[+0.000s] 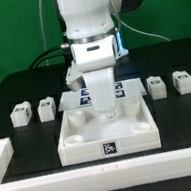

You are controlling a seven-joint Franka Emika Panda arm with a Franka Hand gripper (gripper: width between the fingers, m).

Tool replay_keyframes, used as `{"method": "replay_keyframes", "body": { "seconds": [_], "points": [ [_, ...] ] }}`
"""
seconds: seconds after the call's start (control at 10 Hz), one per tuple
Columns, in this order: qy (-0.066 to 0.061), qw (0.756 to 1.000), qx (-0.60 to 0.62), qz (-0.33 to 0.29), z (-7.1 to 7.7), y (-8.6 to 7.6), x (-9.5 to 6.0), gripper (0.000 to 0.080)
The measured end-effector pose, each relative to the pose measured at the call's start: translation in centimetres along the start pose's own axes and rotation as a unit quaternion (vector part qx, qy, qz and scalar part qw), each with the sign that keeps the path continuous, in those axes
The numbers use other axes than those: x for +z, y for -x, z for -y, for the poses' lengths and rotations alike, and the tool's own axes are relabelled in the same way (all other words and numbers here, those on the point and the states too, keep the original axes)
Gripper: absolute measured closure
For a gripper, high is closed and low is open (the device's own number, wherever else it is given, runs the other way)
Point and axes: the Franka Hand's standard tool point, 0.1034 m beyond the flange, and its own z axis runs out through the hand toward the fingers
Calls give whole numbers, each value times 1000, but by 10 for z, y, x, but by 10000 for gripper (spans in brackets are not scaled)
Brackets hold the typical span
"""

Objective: Assemble one leg

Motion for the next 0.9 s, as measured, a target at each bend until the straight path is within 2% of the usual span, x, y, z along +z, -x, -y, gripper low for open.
{"method": "replay_keyframes", "body": {
  "seconds": [0.1, 0.2, 0.3, 0.9],
  "points": [
    [0, 1000, 0, 0, 0, 0, 0, 412],
    [0, 1000, 0, 0, 0, 0, 0, 594],
    [0, 1000, 0, 0, 0, 0, 0, 720],
    [1, 1000, 0, 0, -1, 0, 0, 742]
  ]
}}
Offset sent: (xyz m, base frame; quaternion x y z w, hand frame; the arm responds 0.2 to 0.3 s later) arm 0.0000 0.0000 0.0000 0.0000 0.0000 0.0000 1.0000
